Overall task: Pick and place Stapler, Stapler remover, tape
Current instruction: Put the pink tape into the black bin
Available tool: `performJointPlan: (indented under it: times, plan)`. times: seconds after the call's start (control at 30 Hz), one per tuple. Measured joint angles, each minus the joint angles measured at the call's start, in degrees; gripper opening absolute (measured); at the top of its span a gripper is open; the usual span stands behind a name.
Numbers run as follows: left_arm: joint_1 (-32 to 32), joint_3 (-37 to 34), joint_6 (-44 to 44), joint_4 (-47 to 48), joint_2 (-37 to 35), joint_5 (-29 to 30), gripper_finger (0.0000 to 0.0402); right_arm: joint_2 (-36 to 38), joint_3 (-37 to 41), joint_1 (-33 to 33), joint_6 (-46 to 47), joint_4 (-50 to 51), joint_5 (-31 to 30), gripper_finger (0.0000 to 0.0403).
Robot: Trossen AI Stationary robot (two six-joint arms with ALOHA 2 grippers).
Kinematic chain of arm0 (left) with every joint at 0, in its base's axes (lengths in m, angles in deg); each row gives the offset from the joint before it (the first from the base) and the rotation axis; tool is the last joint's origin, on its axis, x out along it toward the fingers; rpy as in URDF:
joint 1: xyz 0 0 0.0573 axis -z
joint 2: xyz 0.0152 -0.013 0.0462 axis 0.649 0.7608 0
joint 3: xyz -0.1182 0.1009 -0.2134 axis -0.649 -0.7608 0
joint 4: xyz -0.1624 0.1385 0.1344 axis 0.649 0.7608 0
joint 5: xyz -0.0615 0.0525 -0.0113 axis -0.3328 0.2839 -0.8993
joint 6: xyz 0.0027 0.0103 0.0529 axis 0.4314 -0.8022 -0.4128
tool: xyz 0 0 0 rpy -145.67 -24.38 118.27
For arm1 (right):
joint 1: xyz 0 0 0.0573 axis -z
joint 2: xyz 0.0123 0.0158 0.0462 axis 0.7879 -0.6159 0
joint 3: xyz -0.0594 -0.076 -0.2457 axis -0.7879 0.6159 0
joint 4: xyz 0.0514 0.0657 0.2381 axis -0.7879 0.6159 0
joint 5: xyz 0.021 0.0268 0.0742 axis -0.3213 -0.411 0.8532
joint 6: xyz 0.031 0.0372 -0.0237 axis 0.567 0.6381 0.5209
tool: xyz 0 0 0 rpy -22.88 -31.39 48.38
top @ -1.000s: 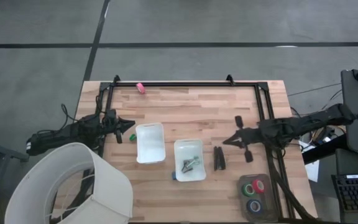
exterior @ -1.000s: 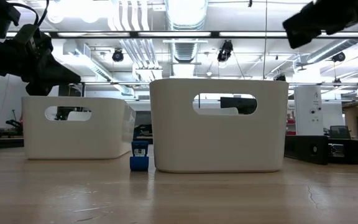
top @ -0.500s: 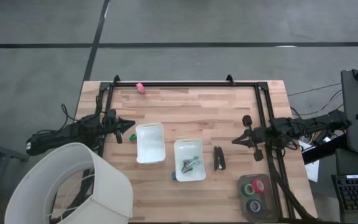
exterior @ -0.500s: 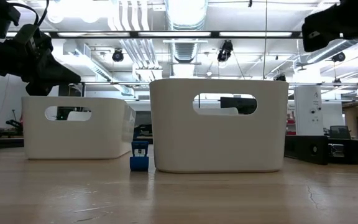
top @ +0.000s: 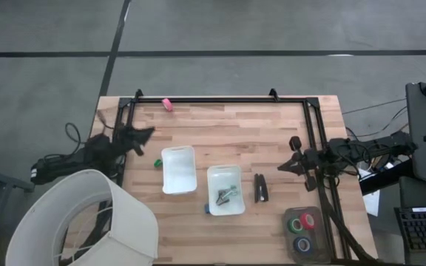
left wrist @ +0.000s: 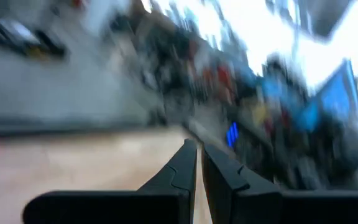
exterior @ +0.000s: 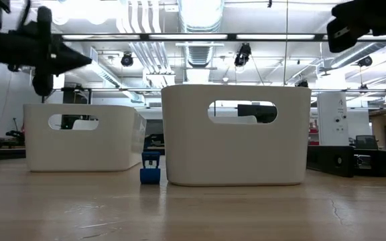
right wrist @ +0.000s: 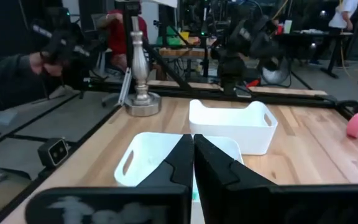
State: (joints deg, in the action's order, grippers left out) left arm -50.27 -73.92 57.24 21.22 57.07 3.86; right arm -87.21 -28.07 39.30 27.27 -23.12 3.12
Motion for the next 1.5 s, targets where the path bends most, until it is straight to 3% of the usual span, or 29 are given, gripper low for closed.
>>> performJointPlan:
  times: [0.17, 0.23, 0.33, 0.43, 0.63, 0.7, 0.9, 1.03, 1.13, 1.3, 1.5]
  plan:
    - [-0.2, 0.0, 4.2, -9.3, 0.1, 13.0, 0.0028, -0.9, 0.0, 0.0, -3.0, -5.4, -0.2, 0.0009]
    - [-0.6, 0.1, 4.1, -12.5, 0.5, 12.9, 0.0026, -1.5, 0.0, 0.1, -4.9, -7.6, -0.2, 0.0009]
    - [-0.9, 0.1, 8.7, -12.4, 3.7, 8.3, 0.0024, -1.9, 0.0, 0.7, -8.7, -8.6, -0.2, 0.0009]
    - [-1.0, 0.0, 14.5, -13.2, 9.5, 10.7, 0.0032, -2.5, 0.0, 1.8, -10.3, -8.7, -0.3, 0.0009]
    - [-2.9, 0.0, 22.5, -19.1, 23.9, 22.4, 0.0109, -2.6, 0.0, 4.4, -10.6, -8.6, -0.3, 0.0009]
    - [-5.0, 0.2, 26.5, -19.5, 28.0, 23.4, 0.0146, -2.6, 0.0, 4.9, -10.4, -8.6, -0.2, 0.0009]
    - [-12.4, 1.8, 35.8, -19.8, 38.5, 15.0, 0.0241, -2.5, 0.0, 5.6, -11.7, -8.8, -0.2, 0.0009]
    - [-16.6, 4.4, 35.7, -19.4, 44.3, 14.0, 0.0277, -2.6, 0.0, 5.6, -11.5, -8.7, -0.2, 0.0009]
    - [-21.3, 6.5, 33.8, -19.8, 48.2, 13.7, 0.0283, -2.6, 0.0, 5.6, -10.2, -8.4, 0.0, 0.0009]
    - [-28.8, 9.9, 33.2, -20.1, 54.7, 6.0, 0.0283, -2.7, 0.0, 5.6, -10.2, -6.0, 0.0, 0.0009]
    - [-32.3, 16.4, 33.1, -20.8, 66.2, 0.8, 0.0282, -2.7, 0.0, 5.6, -10.0, -5.5, 0.0, 0.0008]
